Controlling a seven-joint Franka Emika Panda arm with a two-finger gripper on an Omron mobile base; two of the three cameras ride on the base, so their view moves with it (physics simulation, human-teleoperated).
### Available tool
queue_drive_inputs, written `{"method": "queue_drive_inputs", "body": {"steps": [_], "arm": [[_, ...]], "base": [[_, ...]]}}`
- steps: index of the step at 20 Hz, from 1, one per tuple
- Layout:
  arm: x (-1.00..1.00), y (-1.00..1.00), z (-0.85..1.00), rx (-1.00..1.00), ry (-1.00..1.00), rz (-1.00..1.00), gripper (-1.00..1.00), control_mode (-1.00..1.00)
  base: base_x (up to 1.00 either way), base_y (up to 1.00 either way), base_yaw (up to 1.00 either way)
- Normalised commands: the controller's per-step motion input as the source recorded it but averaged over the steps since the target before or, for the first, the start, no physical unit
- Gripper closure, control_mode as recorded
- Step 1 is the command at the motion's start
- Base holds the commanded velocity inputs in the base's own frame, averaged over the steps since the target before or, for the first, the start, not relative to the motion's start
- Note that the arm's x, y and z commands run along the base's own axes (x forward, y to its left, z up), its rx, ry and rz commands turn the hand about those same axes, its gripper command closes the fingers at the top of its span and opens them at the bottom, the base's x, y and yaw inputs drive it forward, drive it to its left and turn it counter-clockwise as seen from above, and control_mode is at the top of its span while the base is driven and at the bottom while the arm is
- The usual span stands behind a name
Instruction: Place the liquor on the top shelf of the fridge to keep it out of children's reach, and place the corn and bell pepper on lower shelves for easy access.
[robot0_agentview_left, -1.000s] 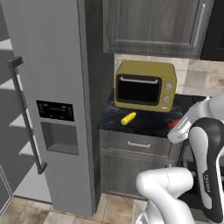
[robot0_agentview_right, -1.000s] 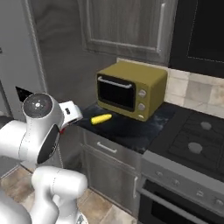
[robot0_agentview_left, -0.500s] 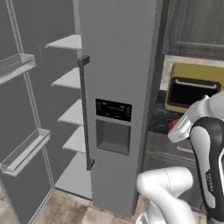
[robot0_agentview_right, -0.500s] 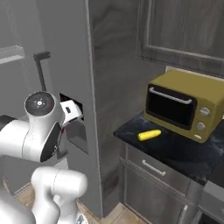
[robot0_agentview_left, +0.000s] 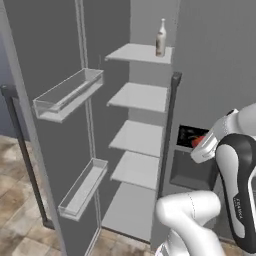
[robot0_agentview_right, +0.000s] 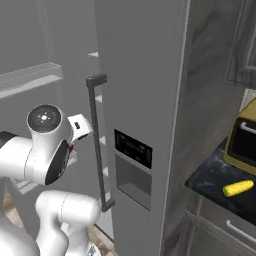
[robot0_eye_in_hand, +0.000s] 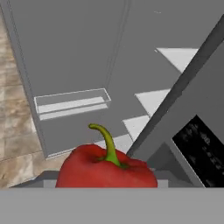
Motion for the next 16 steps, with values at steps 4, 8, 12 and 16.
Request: {"method": "queue_drive_inputs", "body": {"steps": [4, 8, 12, 16], "arm": [[0.0, 0.0, 0.0, 0.0, 0.0, 0.0, 1.0, 1.0], [0.0, 0.0, 0.0, 0.0, 0.0, 0.0, 1.0, 1.0], [0.0, 0.0, 0.0, 0.0, 0.0, 0.0, 1.0, 1.0], [0.0, 0.0, 0.0, 0.0, 0.0, 0.0, 1.0, 1.0]], "base": [[0.38, 0.8, -0.07], [0.31, 0.46, -0.21], [0.26, 0.08, -0.32], [0.25, 0.0, -0.3]]}}
